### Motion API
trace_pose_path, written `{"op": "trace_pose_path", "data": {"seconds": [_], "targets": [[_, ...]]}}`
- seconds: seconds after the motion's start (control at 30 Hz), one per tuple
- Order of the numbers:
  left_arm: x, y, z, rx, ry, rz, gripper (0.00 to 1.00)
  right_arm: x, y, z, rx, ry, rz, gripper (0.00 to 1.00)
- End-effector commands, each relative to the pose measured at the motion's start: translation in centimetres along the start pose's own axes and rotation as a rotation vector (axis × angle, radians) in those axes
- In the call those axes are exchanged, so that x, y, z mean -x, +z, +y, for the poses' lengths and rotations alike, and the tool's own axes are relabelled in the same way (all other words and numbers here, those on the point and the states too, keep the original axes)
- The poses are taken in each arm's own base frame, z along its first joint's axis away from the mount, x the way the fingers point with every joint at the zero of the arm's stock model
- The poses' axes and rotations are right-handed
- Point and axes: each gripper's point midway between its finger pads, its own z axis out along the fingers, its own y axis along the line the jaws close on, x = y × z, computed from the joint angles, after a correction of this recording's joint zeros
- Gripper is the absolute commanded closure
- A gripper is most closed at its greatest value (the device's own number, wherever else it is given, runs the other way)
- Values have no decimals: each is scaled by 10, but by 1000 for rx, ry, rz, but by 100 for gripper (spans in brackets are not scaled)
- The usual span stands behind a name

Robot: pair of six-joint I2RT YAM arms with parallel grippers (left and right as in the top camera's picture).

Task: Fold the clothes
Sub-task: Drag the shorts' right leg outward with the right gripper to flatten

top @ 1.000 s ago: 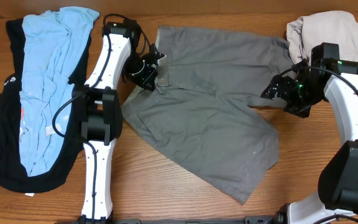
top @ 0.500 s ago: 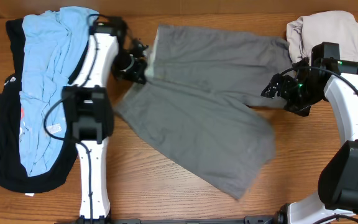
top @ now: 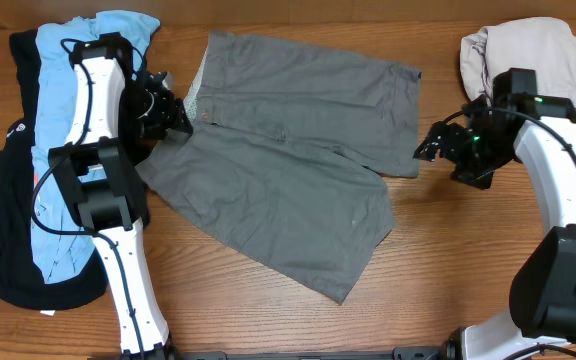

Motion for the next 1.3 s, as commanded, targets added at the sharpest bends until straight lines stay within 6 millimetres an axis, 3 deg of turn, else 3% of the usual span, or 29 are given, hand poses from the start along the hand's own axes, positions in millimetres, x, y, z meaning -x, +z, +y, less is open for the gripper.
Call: {"op": "trace_pose_path", "data": {"seconds": [0.0, 0.13, 0.23, 0.43, 0.53, 0.6, 0.73, 0.8, 0.87, 1.1, 1.27], "targets": [[-1, -16, -29, -21, 67, -23, 27, -24, 24, -2, -10, 7, 78, 9], [1, -43, -47, -22, 109, -81, 21, -50, 53, -2, 55, 14, 146, 9], [2, -76, -63, -14, 148, -158, 17, -68, 74, 1, 82, 4, 179, 10], [-3, -147, -99, 7, 248, -335, 16, -76, 103, 11, 73, -21, 144, 14], [-7, -168, -109, 21, 277, -388, 16, -77, 112, 6, 31, 37, 124, 21], [-9, -175, -112, 24, 284, -406, 16, -79, 115, 3, 4, 73, 117, 28], [-11, -179, -114, 25, 287, -413, 17, -77, 119, -2, -22, 121, 97, 53], [-11, -179, -114, 25, 287, -413, 18, -74, 119, -8, -59, 127, 75, 80], [-11, -179, -113, 29, 286, -414, 18, -70, 117, -18, -96, 140, 56, 96], [-10, -179, -109, 51, 281, -413, 17, -43, 102, -61, -148, 208, -27, 96], [-10, -179, -109, 51, 281, -412, 17, -1, 85, -81, -105, 141, -155, 96]]}}
